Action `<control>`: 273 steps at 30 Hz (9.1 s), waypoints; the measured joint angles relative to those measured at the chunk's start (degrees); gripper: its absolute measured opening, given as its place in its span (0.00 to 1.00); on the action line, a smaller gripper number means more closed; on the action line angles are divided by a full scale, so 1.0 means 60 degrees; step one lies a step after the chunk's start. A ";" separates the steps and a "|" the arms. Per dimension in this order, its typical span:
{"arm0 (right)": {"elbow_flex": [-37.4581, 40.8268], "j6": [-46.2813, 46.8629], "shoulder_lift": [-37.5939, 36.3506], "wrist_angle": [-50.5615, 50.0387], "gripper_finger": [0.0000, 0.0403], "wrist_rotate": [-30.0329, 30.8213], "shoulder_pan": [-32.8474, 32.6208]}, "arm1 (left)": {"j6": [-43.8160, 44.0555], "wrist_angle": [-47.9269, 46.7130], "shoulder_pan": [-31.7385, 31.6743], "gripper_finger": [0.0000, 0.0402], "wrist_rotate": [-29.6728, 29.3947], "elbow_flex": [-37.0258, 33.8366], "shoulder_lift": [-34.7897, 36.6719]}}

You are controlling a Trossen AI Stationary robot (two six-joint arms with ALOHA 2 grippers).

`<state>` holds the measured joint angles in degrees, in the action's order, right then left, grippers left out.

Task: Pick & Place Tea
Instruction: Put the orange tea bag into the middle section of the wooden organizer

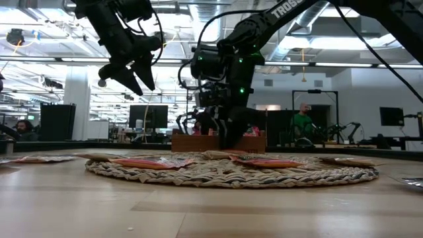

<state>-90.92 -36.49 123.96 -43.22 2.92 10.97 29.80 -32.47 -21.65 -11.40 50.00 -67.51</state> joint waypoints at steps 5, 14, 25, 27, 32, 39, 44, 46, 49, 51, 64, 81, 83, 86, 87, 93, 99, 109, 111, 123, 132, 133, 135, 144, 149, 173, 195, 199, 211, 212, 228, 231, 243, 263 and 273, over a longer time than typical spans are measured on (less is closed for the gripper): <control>0.0059 0.0154 0.0000 0.0168 0.22 0.0005 0.0003 | 0.0000 0.0002 0.0000 0.55 -0.0044 0.0000 0.0000; 0.0059 0.0168 0.0000 0.0025 0.16 0.0008 0.0003 | 0.0000 0.0002 0.0000 0.55 -0.0040 0.0000 0.0000; 0.0059 0.0335 0.0000 -0.0007 0.02 0.0021 0.0003 | 0.0000 0.0002 0.0000 0.55 -0.0036 0.0000 0.0000; 0.0059 0.0341 0.0000 -0.0007 0.00 0.0033 0.0003 | 0.0000 0.0003 0.0000 0.55 -0.0036 0.0000 0.0000; 0.0059 0.0748 0.0000 -0.0004 0.01 0.0033 0.0010 | -0.0002 0.0001 0.0000 0.55 -0.0033 0.0000 0.0000; 0.0059 0.0769 0.0003 -0.0003 0.01 0.0030 0.0010 | -0.0106 0.0003 0.0000 0.55 -0.0033 0.0000 0.0000; 0.0059 0.1057 0.0004 -0.0007 0.02 0.0042 0.0010 | -0.0106 0.0003 0.0000 0.55 -0.0029 0.0000 0.0000; 0.0059 0.1157 0.0004 -0.0015 0.01 0.0163 0.0020 | -0.0120 0.0003 0.0000 0.55 -0.0029 0.0000 0.0000; 0.0059 0.1191 0.0004 -0.0016 0.00 0.0555 0.0014 | -0.0131 0.0003 -0.0002 0.55 -0.0029 0.0000 0.0000; 0.0060 0.1288 0.0004 -0.0018 0.00 0.0815 0.0017 | -0.0135 0.0003 -0.0003 0.55 -0.0029 0.0000 0.0000; -0.0774 0.1840 -0.0051 -0.1243 0.00 0.1061 0.0010 | -0.0138 0.0003 -0.0002 0.55 -0.0029 0.0000 0.0000; -0.1318 0.2337 -0.0073 -0.1504 0.13 -0.0488 0.0379 | -0.0142 0.0007 0.0000 0.55 -0.0029 0.0000 0.0000; -0.1318 0.2285 -0.0047 -0.1474 0.19 -0.0480 0.0438 | -0.0142 0.0006 -0.0003 0.55 -0.0029 0.0000 0.0000; -0.1321 0.2257 0.0000 -0.1448 0.27 -0.0470 0.0520 | -0.0144 0.0007 -0.0002 0.55 -0.0029 0.0000 0.0000; -0.1321 0.2190 0.0000 -0.1437 0.29 -0.0475 0.0546 | -0.0142 0.0007 -0.0001 0.55 -0.0029 0.0000 0.0000; -0.1012 0.2015 0.0000 -0.1136 0.35 -0.0477 0.0553 | -0.0146 0.0007 0.0000 0.55 -0.0025 0.0000 0.0002; -0.0546 0.2004 0.0011 -0.0998 0.32 -0.0482 0.0466 | -0.0363 0.0003 -0.0001 0.55 -0.0022 0.0000 0.0004; -0.0441 0.2002 0.0011 -0.0655 0.31 -0.0454 0.0436 | -0.0361 0.0007 0.0000 0.55 -0.0073 0.0000 0.0004; -0.0440 0.2004 0.0011 -0.0650 0.31 -0.0448 0.0461 | -0.0361 0.0007 -0.0002 0.55 -0.0074 0.0000 0.0004; 0.0112 0.1913 -0.0011 -0.0127 0.32 -0.0499 0.0706 | -0.0346 0.0007 -0.0003 0.55 -0.0087 0.0000 0.0004; 0.0234 0.2081 -0.0029 -0.0096 0.18 -0.0466 0.0695 | -0.0288 0.0196 -0.0001 0.55 -0.0102 0.0000 0.0004; 0.0235 0.2084 -0.0029 -0.0098 0.15 -0.0470 0.0695 | -0.0291 0.0223 -0.0002 0.55 -0.0102 0.0000 0.0004; 0.0241 0.2092 -0.0029 -0.0098 0.10 -0.0477 0.0691 | -0.0291 0.0245 -0.0003 0.55 -0.0102 0.0000 0.0004; 0.0252 0.2198 -0.0018 -0.0102 0.01 -0.0495 0.0688 | -0.0295 0.0258 0.0000 0.55 -0.0102 0.0000 0.0004; 0.0252 0.2347 -0.0027 -0.0102 0.00 -0.0404 0.0693 | -0.0297 0.0287 -0.0002 0.55 -0.0098 0.0000 0.0004; -0.2203 0.2511 -0.0526 -0.2405 0.00 0.1622 0.0553 | -0.0328 -0.0763 -0.0004 0.55 -0.0788 0.0000 0.0004; -0.0460 0.1582 -0.0760 0.1681 0.00 0.5801 0.0985 | 0.0259 -0.1205 -0.0004 0.55 -0.1689 0.0000 0.0004; -0.0366 0.1348 -0.0765 0.1936 0.00 0.6051 0.0990 | 0.0215 -0.1006 -0.0003 0.55 -0.1690 0.0000 0.0004; 0.0167 0.1229 -0.0765 0.2512 0.00 0.5996 0.0899 | 0.0186 -0.0692 -0.0003 0.55 -0.1687 0.0000 0.0004; 0.0208 0.1228 -0.0765 0.2545 0.00 0.5997 0.0899 | 0.0186 -0.0665 -0.0004 0.55 -0.1687 0.0000 0.0004; 0.0722 0.1079 -0.0765 0.3443 0.00 0.5967 0.0917 | 0.0182 -0.0557 0.0000 0.55 -0.1654 0.0000 0.0004; 0.0722 0.1079 -0.0765 0.3472 0.00 0.5820 0.0921 | 0.0182 -0.0551 -0.0004 0.55 -0.1654 0.0000 0.0004; 0.0722 0.1081 -0.0765 0.3500 0.00 0.5678 0.1070 | 0.0182 -0.0540 -0.0002 0.55 -0.1650 0.0000 0.0004; 0.0722 0.1083 -0.0765 0.3497 0.01 0.4998 0.1277 | 0.0178 -0.0540 -0.0004 0.55 -0.1647 0.0000 0.0004; 0.0722 0.1083 -0.0765 0.3517 0.18 0.4998 0.1285 | 0.0178 -0.0532 -0.0002 0.55 -0.1647 0.0000 0.0004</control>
<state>-86.59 -30.00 119.37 -22.12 32.91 18.68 30.87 -35.66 -21.66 -21.28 50.00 -67.48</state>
